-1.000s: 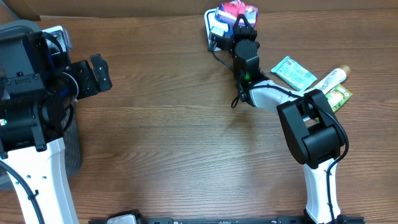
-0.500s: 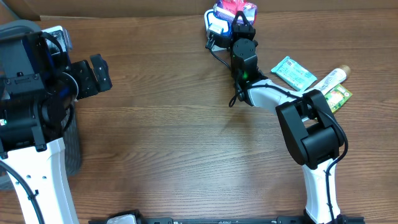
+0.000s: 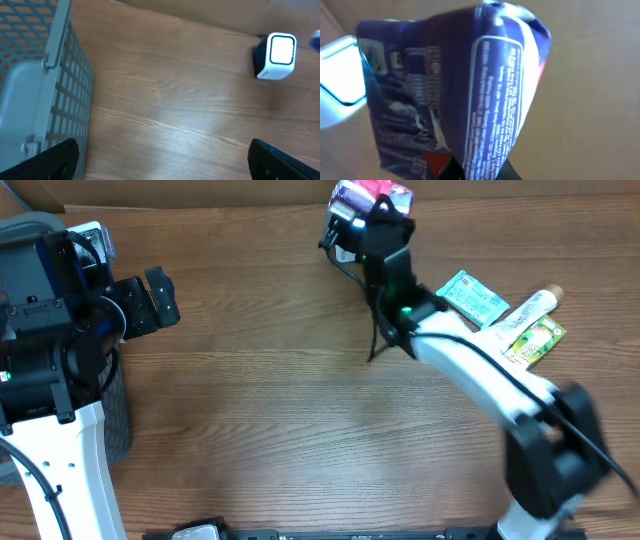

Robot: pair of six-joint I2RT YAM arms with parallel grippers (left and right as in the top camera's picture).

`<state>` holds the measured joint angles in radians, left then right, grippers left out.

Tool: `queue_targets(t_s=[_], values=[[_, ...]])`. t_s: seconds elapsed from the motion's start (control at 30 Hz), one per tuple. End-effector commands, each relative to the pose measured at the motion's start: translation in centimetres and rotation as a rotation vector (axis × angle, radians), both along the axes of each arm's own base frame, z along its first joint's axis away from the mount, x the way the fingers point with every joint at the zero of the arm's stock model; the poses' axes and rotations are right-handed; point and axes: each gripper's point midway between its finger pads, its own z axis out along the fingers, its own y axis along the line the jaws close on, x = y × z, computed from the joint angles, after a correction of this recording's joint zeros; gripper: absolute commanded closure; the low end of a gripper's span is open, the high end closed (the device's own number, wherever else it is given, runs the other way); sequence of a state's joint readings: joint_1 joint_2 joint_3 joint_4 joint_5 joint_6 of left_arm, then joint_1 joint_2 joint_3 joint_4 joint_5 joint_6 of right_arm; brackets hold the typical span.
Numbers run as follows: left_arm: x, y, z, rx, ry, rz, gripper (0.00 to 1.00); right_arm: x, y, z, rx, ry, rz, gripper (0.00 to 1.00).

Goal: Scan the item barcode
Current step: 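Hold the pad pack's barcode side against the scanner window, then carry the pad pack right and set it beside the lotion tube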

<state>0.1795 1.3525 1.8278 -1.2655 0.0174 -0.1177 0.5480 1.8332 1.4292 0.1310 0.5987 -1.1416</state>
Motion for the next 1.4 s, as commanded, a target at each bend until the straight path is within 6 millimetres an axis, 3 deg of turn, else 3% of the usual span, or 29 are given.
queue_targets(t_s=[0.0,0.1,0.23,0.37,0.5,0.63,0.9,1.0,1.2,1.33,1.37], values=[[0.0,0.2,0.5,0.005,-0.012,0.009,0.00,-3.5,0.1,6.6,0.401,-0.043,0.019,0.96],[0.0,0.2,0.5,0.005,-0.012,0.009,0.00,-6.9,0.7,7.5,0.693,0.093,0.076,0.96],[0.0,0.2,0.5,0.005,-0.012,0.009,0.00,-11.0,1.1,7.3,1.091,0.359,0.101,0.96],[0.0,0.2,0.5,0.005,-0.012,0.009,0.00,-13.3,-1.2,6.6,1.307,0.530,0.014,0.96],[0.0,0.2,0.5,0.005,-0.012,0.009,0.00,-14.4,-5.8,5.7,1.465,0.602,-0.155,0.96],[0.0,0.2,0.5,0.005,-0.012,0.009,0.00,-15.1,-12.4,3.3,1.601,0.623,-0.426,0.96],[0.0,0.2,0.5,0.005,-0.012,0.009,0.00,-17.6,-27.6,-5.2,1.781,0.464,-1.019,0.96],[0.0,0.2,0.5,0.005,-0.012,0.009,0.00,-18.6,-31.4,-8.3,1.850,0.385,-1.142,0.96],[0.0,0.2,0.5,0.005,-0.012,0.009,0.00,-20.5,-35.2,-15.1,1.949,0.354,-1.284,0.96],[0.0,0.2,0.5,0.005,-0.012,0.009,0.00,-20.4,-36.1,-17.4,1.956,0.343,-1.304,0.95],[0.0,0.2,0.5,0.005,-0.012,0.009,0.00,-20.2,-36.1,-17.5,1.956,0.341,-1.300,0.78]])
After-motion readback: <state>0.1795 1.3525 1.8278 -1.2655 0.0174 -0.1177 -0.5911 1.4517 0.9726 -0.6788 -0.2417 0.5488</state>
